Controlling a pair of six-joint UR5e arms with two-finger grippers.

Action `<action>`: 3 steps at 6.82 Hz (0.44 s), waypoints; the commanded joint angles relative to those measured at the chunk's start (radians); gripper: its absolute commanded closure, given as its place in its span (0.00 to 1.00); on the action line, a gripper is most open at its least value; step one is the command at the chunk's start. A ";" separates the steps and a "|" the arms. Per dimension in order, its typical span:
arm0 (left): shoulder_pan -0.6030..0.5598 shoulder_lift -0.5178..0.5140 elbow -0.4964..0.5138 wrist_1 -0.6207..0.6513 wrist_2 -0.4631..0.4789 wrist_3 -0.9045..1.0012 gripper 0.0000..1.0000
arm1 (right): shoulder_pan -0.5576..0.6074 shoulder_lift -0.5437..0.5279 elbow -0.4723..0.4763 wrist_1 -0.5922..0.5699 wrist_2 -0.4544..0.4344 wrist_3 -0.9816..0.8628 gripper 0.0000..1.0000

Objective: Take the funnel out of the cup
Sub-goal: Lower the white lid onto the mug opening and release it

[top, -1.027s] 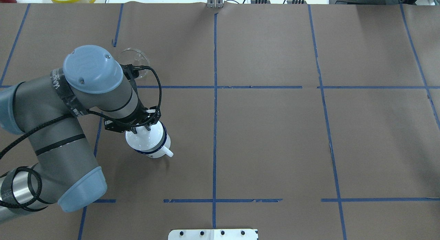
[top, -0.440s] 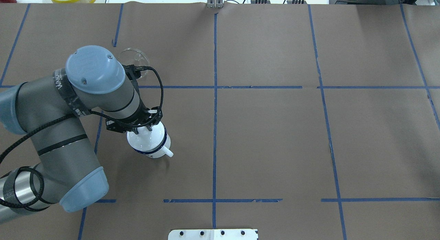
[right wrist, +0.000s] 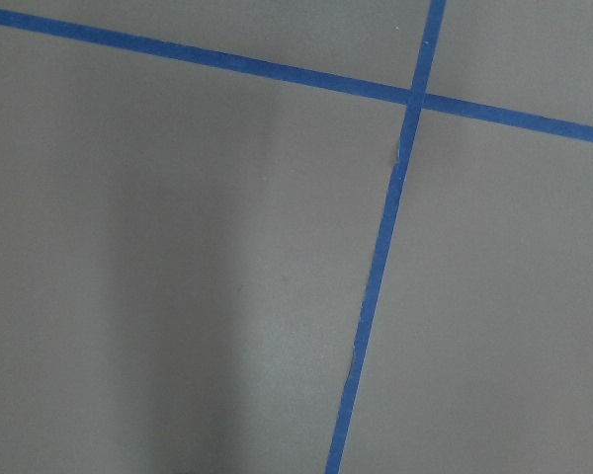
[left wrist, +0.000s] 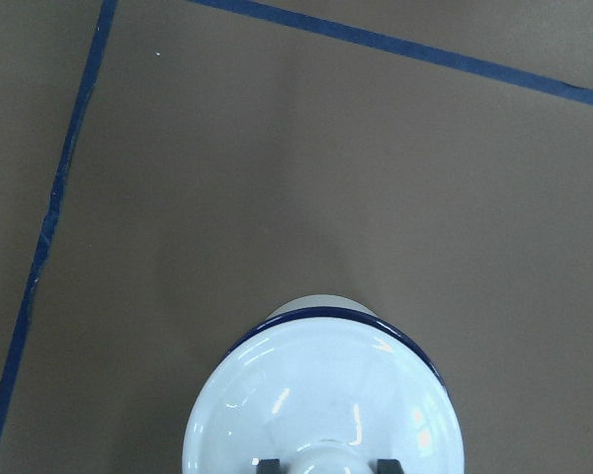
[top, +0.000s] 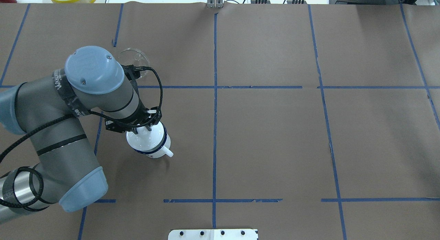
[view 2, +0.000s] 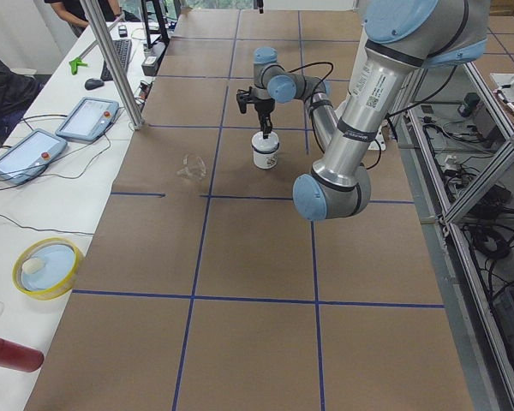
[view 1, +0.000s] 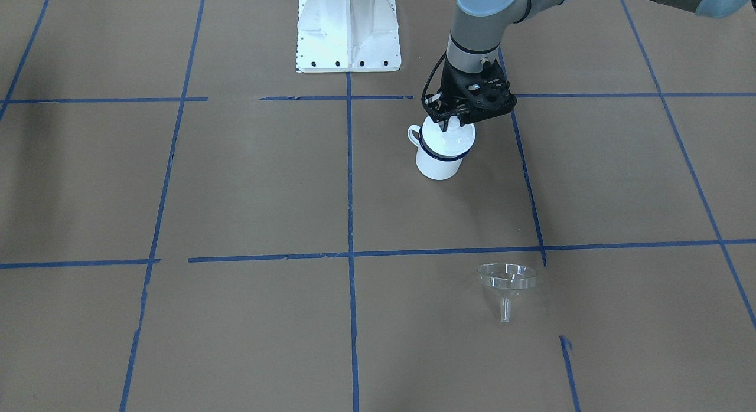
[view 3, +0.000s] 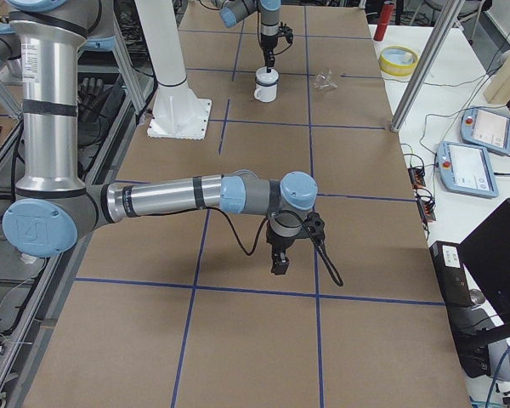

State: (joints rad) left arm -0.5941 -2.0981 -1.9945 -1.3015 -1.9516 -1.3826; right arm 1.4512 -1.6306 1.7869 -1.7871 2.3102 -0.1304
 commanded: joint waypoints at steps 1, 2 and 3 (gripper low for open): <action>-0.003 0.001 -0.001 -0.012 0.000 0.002 0.00 | 0.000 0.000 -0.001 0.000 0.000 0.000 0.00; -0.003 0.003 -0.001 -0.012 0.000 0.002 0.00 | 0.000 0.000 0.000 0.000 0.000 0.000 0.00; -0.006 0.003 -0.006 -0.012 0.000 0.010 0.00 | 0.000 0.000 0.000 0.000 0.000 0.000 0.00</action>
State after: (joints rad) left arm -0.5976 -2.0960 -1.9971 -1.3126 -1.9512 -1.3787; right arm 1.4511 -1.6306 1.7864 -1.7871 2.3102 -0.1304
